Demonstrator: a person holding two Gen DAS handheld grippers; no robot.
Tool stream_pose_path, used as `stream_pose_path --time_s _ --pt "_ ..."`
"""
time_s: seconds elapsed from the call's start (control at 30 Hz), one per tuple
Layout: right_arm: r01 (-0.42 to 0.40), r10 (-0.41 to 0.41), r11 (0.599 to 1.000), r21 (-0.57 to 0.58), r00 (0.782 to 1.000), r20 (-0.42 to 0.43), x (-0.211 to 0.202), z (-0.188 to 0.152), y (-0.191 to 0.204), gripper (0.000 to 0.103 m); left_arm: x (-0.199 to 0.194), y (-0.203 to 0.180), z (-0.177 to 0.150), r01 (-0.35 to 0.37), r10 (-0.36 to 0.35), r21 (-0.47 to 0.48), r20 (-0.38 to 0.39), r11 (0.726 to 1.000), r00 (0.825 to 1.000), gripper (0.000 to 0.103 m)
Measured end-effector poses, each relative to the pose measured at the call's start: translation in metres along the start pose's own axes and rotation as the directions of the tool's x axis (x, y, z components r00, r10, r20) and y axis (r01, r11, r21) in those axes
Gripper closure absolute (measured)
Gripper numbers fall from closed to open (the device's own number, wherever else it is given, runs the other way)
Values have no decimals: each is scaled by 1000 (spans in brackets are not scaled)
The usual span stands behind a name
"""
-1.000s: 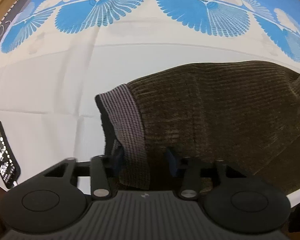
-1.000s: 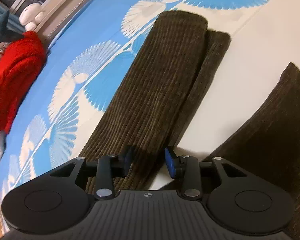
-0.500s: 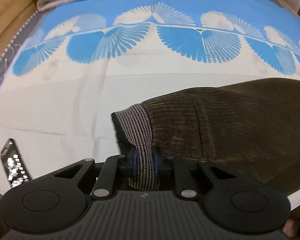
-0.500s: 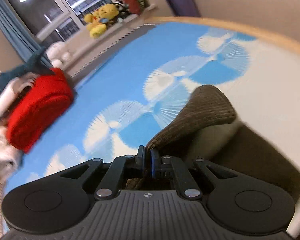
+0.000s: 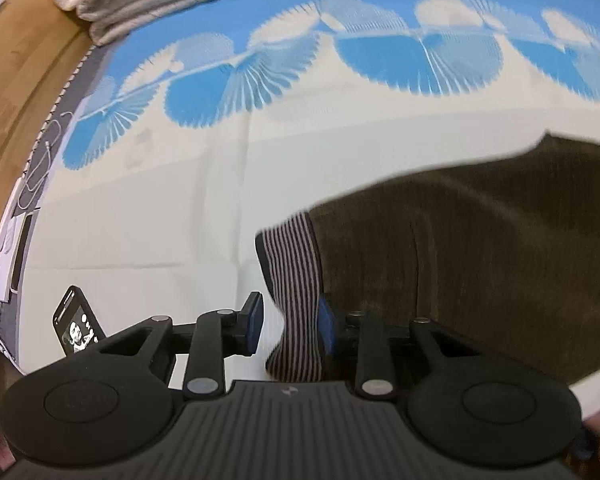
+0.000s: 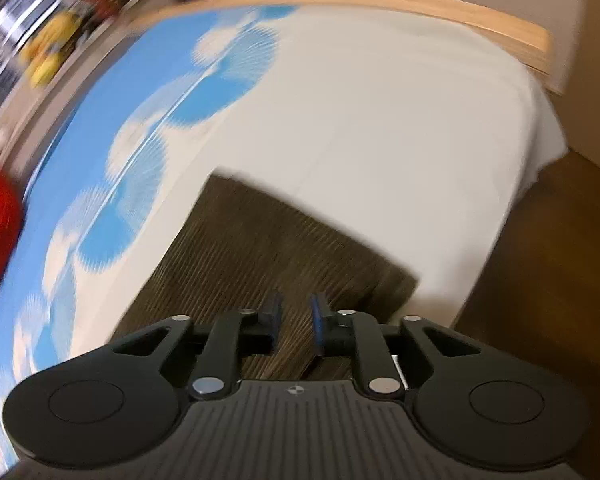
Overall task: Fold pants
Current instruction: 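Lift the leg hem with the right gripper and fold it toward the waistband, then open the right gripper to release the folded leg and pull back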
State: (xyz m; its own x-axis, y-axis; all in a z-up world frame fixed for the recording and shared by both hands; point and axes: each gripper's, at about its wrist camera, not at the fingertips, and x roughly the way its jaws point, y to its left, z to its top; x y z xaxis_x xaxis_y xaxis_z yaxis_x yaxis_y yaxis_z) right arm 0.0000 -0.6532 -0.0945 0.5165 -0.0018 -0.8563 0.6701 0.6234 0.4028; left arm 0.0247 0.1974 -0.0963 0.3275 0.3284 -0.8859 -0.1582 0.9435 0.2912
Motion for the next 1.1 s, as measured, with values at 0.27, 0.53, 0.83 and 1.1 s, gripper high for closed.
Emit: stream_pose_path --time_s 0.27,0.53,0.83,1.1 --pt "71 -61 994 78 990 -124 52 6 -17 66 5 -8 11 15 -15 12 3 1000 1000 67" --pt "91 -79 991 100 990 -118 63 8 -11 85 11 0 14 14 -14 -4 10 1000 1000 67" --pt "36 -17 995 -95 981 195 -14 5 31 97 3 0 13 33 -32 -6 42 999 999 67" --pt "313 -315 946 -87 949 -13 29 -1 11 93 -6 -13 11 89 -92 40 63 995 994 67"
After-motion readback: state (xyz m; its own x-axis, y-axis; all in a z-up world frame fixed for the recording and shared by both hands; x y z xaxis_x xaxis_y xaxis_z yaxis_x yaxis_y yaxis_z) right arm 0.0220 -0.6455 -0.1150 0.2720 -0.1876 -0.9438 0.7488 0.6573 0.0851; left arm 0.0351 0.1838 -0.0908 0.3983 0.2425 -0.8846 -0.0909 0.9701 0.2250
